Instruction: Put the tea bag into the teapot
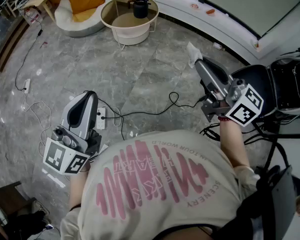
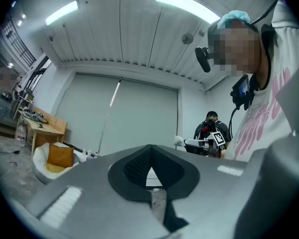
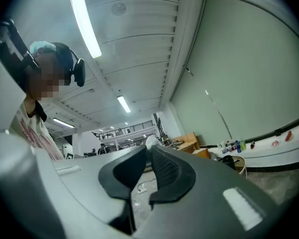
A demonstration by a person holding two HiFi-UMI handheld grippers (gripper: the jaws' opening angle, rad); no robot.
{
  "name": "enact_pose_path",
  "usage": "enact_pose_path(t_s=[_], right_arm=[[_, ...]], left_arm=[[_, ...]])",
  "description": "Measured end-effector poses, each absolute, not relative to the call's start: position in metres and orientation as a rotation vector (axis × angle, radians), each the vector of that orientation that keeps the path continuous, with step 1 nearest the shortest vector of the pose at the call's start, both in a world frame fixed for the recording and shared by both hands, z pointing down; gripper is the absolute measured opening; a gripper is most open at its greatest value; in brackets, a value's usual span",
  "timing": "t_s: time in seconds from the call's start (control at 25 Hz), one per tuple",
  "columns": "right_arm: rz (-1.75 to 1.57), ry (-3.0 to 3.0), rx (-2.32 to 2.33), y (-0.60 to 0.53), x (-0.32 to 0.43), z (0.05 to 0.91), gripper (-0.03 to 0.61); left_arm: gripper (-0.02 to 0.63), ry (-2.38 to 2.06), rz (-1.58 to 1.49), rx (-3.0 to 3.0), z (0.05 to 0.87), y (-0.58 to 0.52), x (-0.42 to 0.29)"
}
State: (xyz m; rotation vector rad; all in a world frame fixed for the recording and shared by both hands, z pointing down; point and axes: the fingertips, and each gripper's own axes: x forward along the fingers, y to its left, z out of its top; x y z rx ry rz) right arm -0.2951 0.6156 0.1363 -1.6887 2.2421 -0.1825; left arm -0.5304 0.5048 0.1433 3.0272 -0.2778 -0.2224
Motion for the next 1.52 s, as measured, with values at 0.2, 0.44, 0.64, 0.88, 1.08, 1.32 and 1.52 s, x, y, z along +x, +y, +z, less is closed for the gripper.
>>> enact_pose_path(t_s=[0.2, 0.44, 0.64, 0.88, 1.08, 1.32, 1.52], right_arm=[[-0.184, 2.232, -1.696, 0.613, -0.293, 0.132, 0.038], [-0.198, 2.204, -1.686, 0.605, -0.292, 0.129, 0.039], [-0.217, 2.178, -1.668, 0.594, -0.312, 0.127, 0.04], [-0.22, 2.148, -1.707, 0.586, -0.324, 0.138, 0.04], [-0.309, 2.143, -1.729, 0.576, -0.326, 0.156, 0.04], [-0.276, 2.195, -1.733, 0.549, -0.317, 0.162, 0.04], [-0.255, 2.22, -1.732, 0.521, -0.284, 0.17, 0.04]], left_arm=[[0.016, -0.294, -0.236, 3.013, 0.14, 0.498, -0.534], [0.015, -0.296, -0.232, 3.011, 0.14, 0.49, -0.54], [0.015, -0.3, -0.228, 3.018, 0.14, 0.481, -0.564], [0.015, -0.305, -0.217, 3.024, 0.146, 0.468, -0.58], [0.015, -0.28, -0.152, 2.986, 0.162, 0.458, -0.58], [0.015, -0.276, -0.153, 2.985, 0.168, 0.432, -0.563], [0.015, -0.315, -0.135, 3.01, 0.172, 0.409, -0.533]])
